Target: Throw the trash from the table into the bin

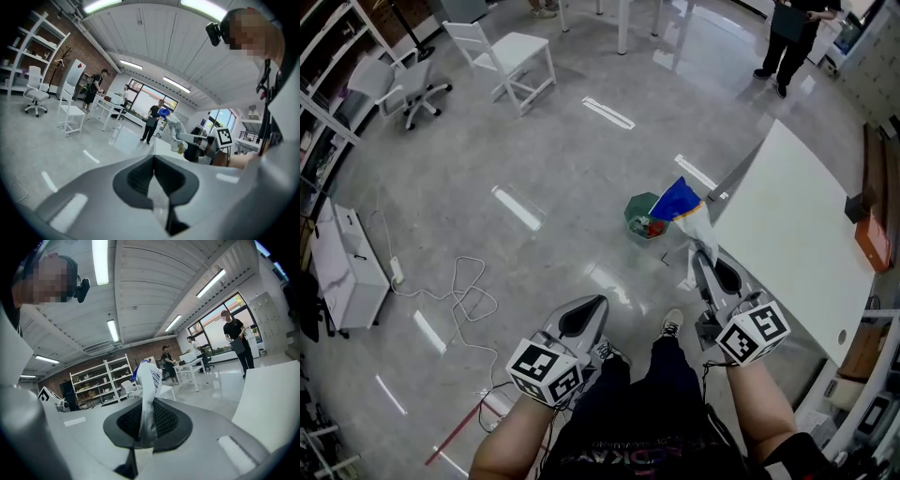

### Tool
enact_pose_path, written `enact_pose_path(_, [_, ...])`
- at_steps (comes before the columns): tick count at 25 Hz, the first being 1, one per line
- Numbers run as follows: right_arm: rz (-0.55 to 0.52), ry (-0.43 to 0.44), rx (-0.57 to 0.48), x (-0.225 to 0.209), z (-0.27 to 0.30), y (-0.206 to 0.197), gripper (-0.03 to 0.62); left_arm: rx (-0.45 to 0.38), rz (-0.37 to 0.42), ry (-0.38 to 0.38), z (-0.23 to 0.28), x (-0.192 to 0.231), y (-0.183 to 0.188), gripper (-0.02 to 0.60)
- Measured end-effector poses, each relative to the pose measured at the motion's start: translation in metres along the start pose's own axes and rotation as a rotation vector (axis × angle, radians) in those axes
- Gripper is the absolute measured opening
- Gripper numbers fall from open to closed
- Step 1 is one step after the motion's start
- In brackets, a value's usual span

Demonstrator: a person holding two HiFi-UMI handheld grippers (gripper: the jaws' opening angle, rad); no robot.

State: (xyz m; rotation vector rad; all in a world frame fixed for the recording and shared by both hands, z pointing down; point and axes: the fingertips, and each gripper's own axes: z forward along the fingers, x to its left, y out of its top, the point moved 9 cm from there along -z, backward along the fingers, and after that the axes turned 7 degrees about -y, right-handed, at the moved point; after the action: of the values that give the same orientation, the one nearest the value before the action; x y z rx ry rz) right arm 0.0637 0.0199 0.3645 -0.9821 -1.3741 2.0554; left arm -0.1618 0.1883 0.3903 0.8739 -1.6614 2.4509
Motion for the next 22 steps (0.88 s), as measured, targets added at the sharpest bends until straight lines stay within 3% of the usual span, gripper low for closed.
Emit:
enact_pose_path(9, [-0.003,-0.038,0.019,0.001,0.036,-0.03,0.023,0.043,-0.013,0.02,0.01,0.028,0.007,0.008])
enact_pose_path(18, [0.046,-0.035,0.087,-0.059,0.105,-0.051,0.023,0.129,-0.021,0.055,0.096,0.058,0.035,0.008])
enact_pose_path(22, [0.036,-0.038,0.126,-0.081,0.134,-0.081,0.023,0.149,-0.003,0.08,0.129,0.076,0.039,0.008])
